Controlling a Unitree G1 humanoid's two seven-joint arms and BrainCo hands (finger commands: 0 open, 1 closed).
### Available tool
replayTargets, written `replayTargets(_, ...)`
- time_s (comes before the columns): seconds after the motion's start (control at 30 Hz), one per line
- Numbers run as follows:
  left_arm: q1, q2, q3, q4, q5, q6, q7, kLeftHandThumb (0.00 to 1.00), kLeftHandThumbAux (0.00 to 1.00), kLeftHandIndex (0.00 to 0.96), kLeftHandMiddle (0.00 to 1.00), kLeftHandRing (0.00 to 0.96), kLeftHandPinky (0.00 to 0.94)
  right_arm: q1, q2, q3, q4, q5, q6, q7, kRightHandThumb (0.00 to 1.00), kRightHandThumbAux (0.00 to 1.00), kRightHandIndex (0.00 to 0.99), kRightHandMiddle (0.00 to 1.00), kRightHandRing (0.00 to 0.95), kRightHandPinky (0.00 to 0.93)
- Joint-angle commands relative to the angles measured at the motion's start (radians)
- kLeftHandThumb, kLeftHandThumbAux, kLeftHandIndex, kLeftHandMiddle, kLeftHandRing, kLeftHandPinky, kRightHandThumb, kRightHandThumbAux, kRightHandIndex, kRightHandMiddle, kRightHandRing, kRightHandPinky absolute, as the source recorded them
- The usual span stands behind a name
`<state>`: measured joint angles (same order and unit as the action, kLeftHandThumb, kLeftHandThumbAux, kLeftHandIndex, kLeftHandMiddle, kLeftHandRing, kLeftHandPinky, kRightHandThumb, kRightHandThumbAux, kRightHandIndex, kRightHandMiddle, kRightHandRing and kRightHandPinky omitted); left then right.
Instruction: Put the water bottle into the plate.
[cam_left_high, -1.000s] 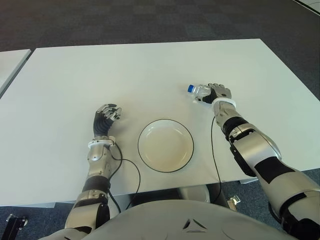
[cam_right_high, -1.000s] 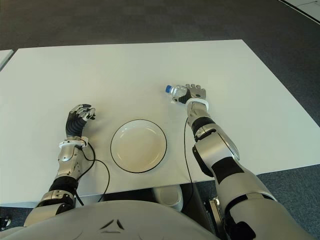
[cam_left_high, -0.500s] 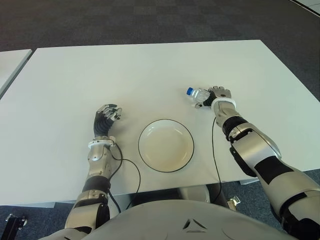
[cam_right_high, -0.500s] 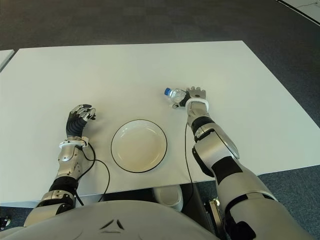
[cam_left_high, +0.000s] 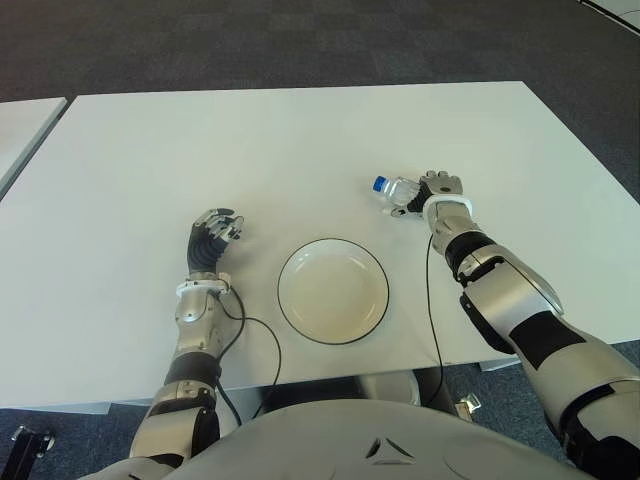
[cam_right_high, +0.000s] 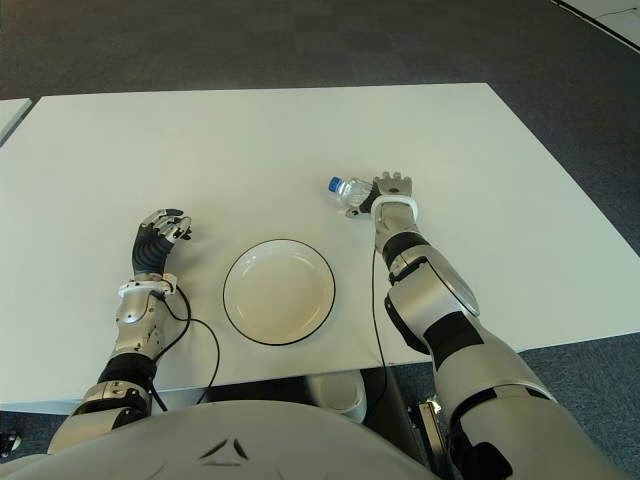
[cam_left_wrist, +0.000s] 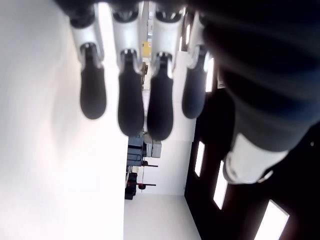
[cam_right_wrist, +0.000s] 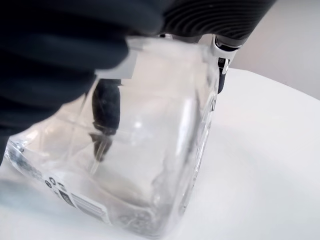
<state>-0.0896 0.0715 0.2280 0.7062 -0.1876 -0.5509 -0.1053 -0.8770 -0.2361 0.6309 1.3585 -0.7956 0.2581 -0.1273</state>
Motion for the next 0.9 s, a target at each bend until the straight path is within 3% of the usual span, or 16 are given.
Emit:
replayTargets(0.03,0.038,-0.008,0.002,0.021,0.008,0.039,0.011,0.707,0.711,0.434,0.587,0.572,0.556,0.115,0.040,-0.013,0.043,0.018,0.008,0.014,0.708,0.713,0.423,0.159,0.166,0.253)
replayTargets(0.17,0.039,-0.008,0.002,0.018,0.011,0.045,0.015,0.707,0.711,0.434,0.590,0.575,0.564,0.119,0.040,-0.054,0.041,0.049,-0.001,-0.031,0.710,0.715,0.426,0.236,0.236,0.332)
replayTargets(0.2,0.039,-0.008,0.002,0.018,0.011,0.045,0.015,0.707,0.711,0.435,0.590,0.575,0.564,0.121,0.040,-0.064,0.041,0.056,-0.004,-0.040,0.757,0.702,0.433,0.317,0.341,0.408)
replayTargets(0.3,0.039,-0.008,0.003,0.017,0.011,0.046,0.014,0.707,0.711,0.435,0.590,0.575,0.560,0.114,0.049,-0.101,0.038,0.087,0.000,-0.070,0.813,0.687,0.428,0.441,0.527,0.568)
replayTargets(0.4,0.038,-0.009,0.003,0.017,0.011,0.045,0.014,0.707,0.711,0.435,0.589,0.573,0.554,0.111,0.058,-0.125,0.035,0.104,0.003,-0.088,0.831,0.683,0.417,0.504,0.633,0.684)
replayTargets(0.53,0.038,-0.011,0.003,0.019,0.009,0.039,0.010,0.708,0.710,0.435,0.587,0.572,0.551,0.117,0.060,-0.166,0.034,0.132,-0.010,-0.112,0.836,0.682,0.412,0.533,0.693,0.746)
replayTargets(0.9,0.038,-0.013,0.007,0.016,-0.005,0.050,0.000,0.708,0.710,0.434,0.586,0.568,0.554,0.131,0.068,-0.292,0.029,0.215,-0.050,-0.150,0.835,0.685,0.406,0.549,0.769,0.806)
